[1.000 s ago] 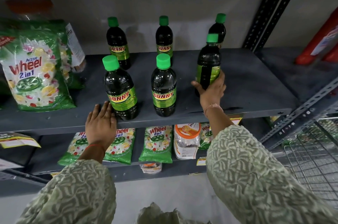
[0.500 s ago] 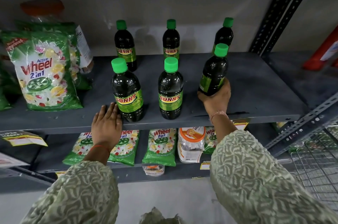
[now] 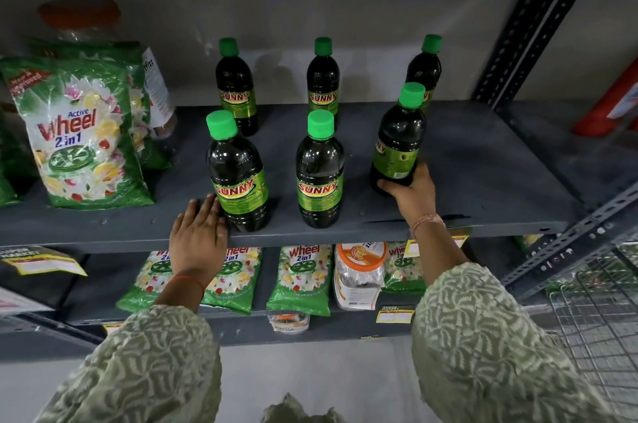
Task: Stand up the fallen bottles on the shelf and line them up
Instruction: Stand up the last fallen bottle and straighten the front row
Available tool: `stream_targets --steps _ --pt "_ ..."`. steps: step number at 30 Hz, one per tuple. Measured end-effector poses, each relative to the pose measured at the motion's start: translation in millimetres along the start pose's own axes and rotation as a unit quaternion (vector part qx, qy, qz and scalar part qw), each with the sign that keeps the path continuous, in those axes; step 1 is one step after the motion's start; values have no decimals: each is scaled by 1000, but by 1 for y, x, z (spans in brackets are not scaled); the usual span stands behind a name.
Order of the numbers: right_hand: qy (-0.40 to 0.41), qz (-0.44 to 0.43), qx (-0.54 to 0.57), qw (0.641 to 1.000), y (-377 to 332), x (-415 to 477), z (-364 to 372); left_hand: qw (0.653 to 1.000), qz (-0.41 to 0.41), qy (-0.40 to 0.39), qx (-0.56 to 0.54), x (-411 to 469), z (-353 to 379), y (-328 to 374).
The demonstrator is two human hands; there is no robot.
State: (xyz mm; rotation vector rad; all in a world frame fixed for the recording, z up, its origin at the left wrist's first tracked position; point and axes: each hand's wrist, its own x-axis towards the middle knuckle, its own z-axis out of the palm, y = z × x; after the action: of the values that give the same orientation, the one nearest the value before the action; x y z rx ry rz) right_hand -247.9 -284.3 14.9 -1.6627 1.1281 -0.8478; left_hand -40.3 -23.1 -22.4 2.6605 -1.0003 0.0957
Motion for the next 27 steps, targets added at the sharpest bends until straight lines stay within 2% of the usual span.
stream_targets --steps 2,5,7,10,15,20,27 --pt "-11 -13 10 1000 -3 2 1 1000 1 2 -1 0 0 0" --pt "35 -27 -45 998 -6 0 7 1000 2 6 -3 -1 0 0" --pt "52 -25 -12 998 -6 -3 9 1000 2 6 -3 -1 0 0" --pt "20 -15 30 999 -3 -7 5 1000 -3 7 -8 -1 0 1" --pt "-88 -9 34 996 -4 0 -3 1000 -4 6 -10 0 0 1" --pt "-9 -13 25 1000 -10 -2 6 1000 -1 5 -6 -1 0 0" --pt "-48 -2 11 999 -4 -3 1 1000 2 8 -10 0 0 -1"
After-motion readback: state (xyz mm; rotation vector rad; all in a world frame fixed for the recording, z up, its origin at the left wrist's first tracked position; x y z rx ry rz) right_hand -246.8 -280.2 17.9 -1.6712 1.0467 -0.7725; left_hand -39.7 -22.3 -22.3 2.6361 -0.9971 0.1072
